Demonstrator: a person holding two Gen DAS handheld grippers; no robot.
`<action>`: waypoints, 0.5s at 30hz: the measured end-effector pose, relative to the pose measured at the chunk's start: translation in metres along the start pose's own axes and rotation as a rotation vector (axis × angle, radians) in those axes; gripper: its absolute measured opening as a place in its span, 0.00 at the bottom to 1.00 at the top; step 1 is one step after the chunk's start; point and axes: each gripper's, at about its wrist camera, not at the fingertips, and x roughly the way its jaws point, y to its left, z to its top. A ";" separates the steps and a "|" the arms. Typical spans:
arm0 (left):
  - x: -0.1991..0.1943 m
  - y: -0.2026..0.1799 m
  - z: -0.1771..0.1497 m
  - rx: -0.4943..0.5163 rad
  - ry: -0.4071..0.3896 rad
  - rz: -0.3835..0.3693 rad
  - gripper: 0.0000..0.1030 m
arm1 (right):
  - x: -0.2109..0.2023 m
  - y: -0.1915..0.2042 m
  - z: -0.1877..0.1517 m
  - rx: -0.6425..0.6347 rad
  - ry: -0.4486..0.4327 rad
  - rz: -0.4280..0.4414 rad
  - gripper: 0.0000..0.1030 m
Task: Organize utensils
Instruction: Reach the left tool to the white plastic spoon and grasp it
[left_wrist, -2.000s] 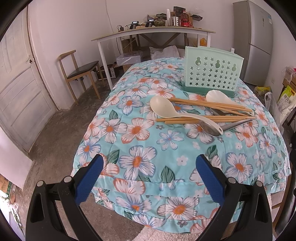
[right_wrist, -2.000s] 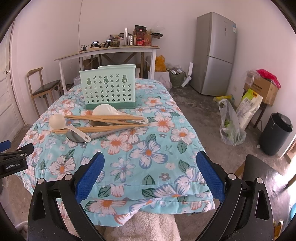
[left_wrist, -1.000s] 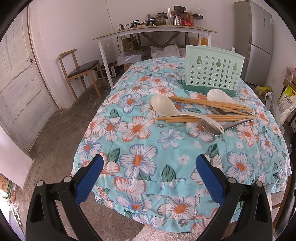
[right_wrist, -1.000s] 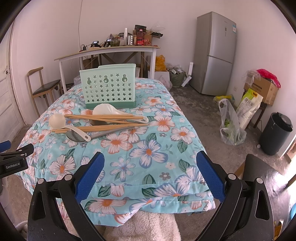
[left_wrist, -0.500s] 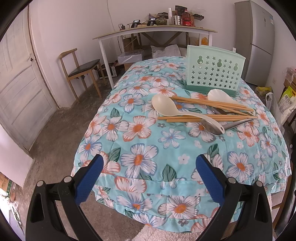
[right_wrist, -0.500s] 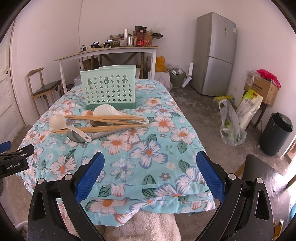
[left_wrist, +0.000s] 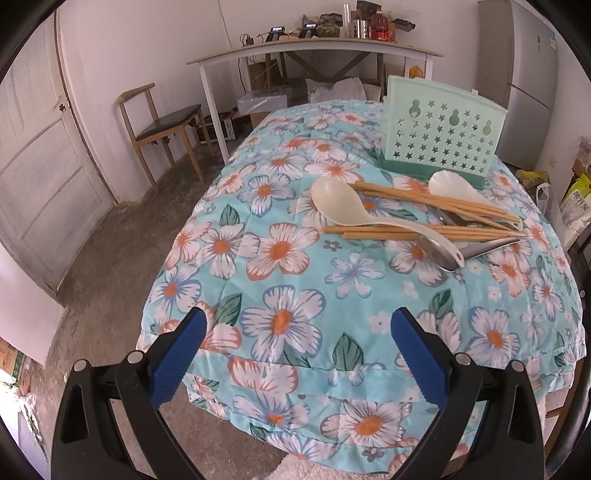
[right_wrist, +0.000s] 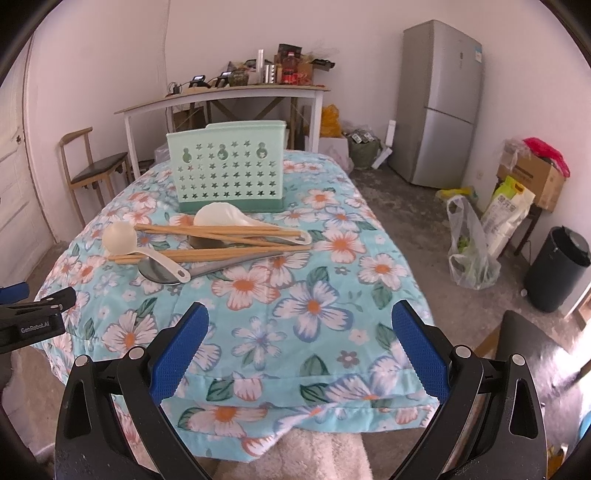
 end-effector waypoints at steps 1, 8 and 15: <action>0.004 0.000 0.001 0.004 0.005 -0.003 0.95 | 0.003 0.002 0.000 -0.003 0.004 0.005 0.92; 0.021 0.010 0.025 -0.007 -0.082 -0.085 0.95 | 0.042 0.024 0.010 -0.049 0.025 0.045 0.92; 0.046 0.026 0.065 -0.051 -0.186 -0.217 0.93 | 0.080 0.033 0.012 -0.051 0.016 0.075 0.92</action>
